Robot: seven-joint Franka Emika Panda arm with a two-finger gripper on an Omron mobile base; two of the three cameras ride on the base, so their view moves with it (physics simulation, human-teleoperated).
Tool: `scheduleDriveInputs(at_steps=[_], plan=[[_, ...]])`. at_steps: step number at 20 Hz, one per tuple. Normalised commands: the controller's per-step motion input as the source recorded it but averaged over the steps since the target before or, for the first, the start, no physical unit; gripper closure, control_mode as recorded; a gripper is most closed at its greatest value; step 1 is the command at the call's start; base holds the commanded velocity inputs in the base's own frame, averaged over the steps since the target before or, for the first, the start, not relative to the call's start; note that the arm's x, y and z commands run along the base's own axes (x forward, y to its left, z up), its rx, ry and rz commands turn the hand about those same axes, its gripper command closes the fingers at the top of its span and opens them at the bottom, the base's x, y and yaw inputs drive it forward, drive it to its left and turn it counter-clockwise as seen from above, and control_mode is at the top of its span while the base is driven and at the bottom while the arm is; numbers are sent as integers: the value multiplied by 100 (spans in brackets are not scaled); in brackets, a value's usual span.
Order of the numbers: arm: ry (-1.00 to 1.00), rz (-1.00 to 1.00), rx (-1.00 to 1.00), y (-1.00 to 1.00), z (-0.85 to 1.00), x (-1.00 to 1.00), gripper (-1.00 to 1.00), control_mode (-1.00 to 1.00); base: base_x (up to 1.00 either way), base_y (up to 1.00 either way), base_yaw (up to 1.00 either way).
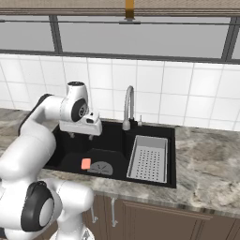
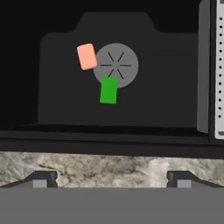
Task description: Pick up the sponge and bar soap from the sink, and place them back in the cabinet, and close the cabinet door.
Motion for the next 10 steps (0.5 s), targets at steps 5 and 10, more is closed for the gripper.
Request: scheduleDriveInputs(at_steps=[5,10], plan=[[0,0,0,0,-39,6,-100,-100,0,0,0],[0,0,0,0,-41,9,-100,-100,0,0,0]])
